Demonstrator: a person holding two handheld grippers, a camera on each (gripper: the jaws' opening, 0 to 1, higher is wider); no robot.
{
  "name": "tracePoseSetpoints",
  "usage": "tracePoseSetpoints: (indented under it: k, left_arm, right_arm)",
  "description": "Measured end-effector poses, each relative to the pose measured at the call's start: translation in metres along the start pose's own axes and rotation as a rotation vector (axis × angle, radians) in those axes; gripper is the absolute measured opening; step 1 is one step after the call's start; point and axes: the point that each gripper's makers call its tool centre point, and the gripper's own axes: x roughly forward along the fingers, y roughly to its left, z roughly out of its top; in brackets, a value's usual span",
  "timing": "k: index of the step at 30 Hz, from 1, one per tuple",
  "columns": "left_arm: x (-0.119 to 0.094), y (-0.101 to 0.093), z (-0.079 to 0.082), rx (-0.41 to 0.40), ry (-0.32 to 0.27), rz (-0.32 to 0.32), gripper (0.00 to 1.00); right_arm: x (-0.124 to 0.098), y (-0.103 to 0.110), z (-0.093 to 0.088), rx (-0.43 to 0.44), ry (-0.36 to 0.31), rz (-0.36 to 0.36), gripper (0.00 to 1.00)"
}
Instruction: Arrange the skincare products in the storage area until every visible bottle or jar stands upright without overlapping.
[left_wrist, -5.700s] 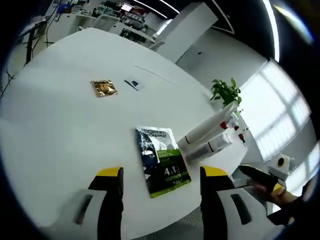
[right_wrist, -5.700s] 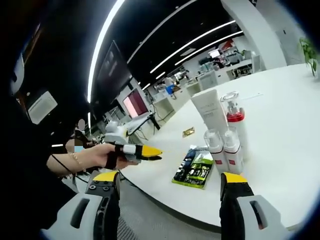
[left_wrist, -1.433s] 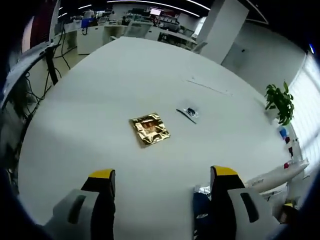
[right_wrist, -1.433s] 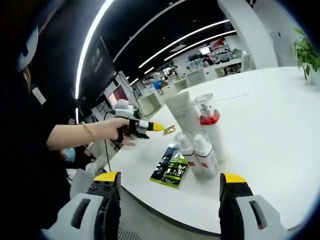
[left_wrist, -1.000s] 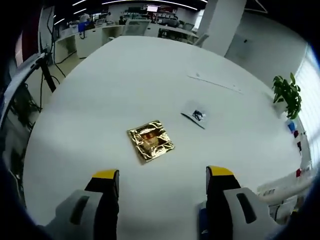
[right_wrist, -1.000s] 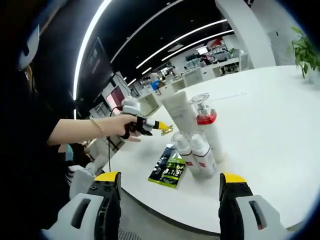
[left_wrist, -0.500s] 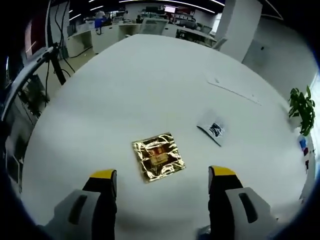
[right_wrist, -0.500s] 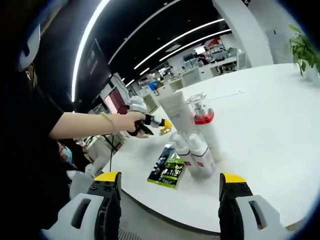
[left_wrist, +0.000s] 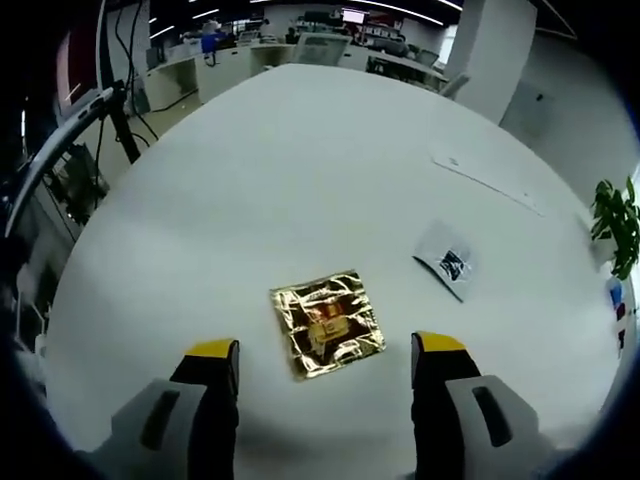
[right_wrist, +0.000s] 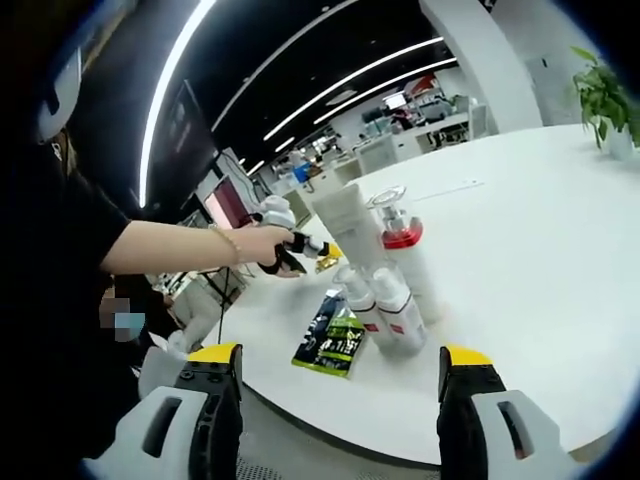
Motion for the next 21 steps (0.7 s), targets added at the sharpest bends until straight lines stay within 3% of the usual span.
tracePoseSetpoints:
  k: [5,7,10,17,21]
  left_arm:
    - [-0.003,0.000,-0.004,0.062,0.007,0.025,0.62]
    - [0.009,0.006,0.002,0.099,0.017,0.035,0.59]
    - [0.009,0.008,0.001,0.132,0.013,0.044,0.57]
    - [0.016,0.003,0.009,0.068,0.000,0.022,0.64]
    - [0.016,0.003,0.009,0.075,-0.002,0.056,0.63]
  right_arm:
    - [0.000,0.000,0.000,0.001,-0.001,-0.002,0.86]
    - [0.000,-0.001,0.000,0.003,-0.001,-0.002,0.86]
    - [-0.001,-0.001,0.000,0.006,-0.003,-0.003,0.86]
    - [-0.001,-0.003,-0.001,0.007,0.000,-0.004,0.86]
    - [-0.002,-0.004,-0.002,0.011,0.000,-0.007,0.86]
